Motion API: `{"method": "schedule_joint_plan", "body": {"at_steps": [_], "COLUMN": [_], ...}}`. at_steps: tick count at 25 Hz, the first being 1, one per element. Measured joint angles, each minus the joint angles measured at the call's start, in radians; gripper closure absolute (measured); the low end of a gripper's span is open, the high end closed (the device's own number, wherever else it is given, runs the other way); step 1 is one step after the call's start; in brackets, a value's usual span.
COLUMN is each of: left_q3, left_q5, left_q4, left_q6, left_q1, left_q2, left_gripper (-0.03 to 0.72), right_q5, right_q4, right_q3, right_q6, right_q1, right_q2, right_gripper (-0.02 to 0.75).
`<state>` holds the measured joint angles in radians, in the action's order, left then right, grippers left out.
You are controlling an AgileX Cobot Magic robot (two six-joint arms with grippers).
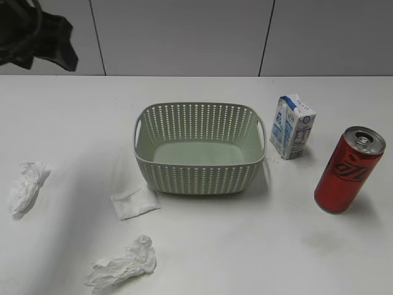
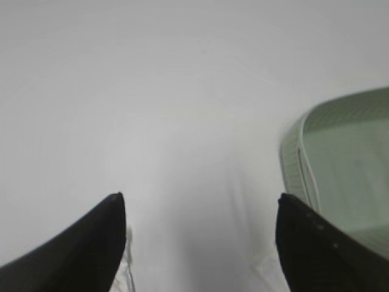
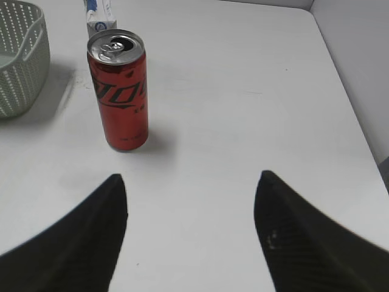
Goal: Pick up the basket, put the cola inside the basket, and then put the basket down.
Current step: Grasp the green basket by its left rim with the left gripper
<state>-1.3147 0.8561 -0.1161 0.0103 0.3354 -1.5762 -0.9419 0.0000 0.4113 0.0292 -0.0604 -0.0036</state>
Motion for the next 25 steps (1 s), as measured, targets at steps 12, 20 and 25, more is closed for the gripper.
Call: {"method": "schedule_joint_plan", "body": {"at_steps": [12,20,25], "left_q3": [-0.216,-0.217,-0.218], "left_q5": [0.064,0.028,0.017], "left_q4": [-0.078,-0.133,-0.143], "left_q6": [-0.037,-0.094,-0.118], "left_q1": [0.137,0.138,0.141], "left_q2": [-0.323,-0.453,-0.52], "left_gripper": [0.099,0.099,0.101], "right_q5": [0.0,0.0,0.0], "right_q4": [0.0,0.0,0.0], "right_q3": [0.0,0.0,0.0], "right_q6": [0.0,0.0,0.0], "right_q1": [0.0,0.0,0.0], "right_q2": [0.0,0.0,0.0], "right_gripper": [0.24,0.24,0.24]}}
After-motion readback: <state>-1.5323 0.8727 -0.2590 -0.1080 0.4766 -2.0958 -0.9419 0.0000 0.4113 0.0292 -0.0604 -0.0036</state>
